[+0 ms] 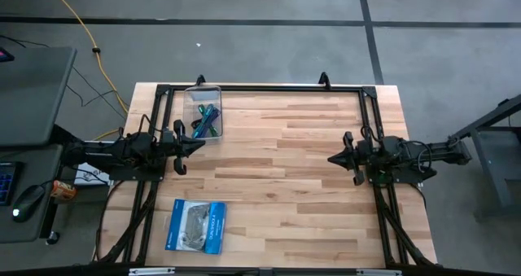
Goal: Pick and place USB-C Cables
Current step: Return to Home Position
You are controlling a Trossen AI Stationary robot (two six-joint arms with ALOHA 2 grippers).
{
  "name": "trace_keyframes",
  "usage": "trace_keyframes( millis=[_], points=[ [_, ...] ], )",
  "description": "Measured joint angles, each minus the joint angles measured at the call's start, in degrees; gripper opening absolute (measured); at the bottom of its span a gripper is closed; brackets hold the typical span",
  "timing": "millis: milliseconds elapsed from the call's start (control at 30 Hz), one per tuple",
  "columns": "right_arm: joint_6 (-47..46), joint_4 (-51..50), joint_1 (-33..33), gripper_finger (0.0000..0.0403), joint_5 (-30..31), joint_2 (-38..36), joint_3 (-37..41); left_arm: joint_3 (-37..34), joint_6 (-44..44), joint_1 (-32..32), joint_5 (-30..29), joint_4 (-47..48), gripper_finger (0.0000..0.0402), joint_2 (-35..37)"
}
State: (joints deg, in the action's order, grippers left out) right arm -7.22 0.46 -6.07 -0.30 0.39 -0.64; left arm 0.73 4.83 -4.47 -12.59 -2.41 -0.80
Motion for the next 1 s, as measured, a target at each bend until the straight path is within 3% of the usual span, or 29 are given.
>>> trace_keyframes(
  millis=[1000],
  points=[
    [-1.7, -0.1, 0.0, 0.0, 0.0, 0.0, 0.0, 0.0, 0.0, 0.0, 0.0, 0.0, 0.0, 0.0]
  ],
)
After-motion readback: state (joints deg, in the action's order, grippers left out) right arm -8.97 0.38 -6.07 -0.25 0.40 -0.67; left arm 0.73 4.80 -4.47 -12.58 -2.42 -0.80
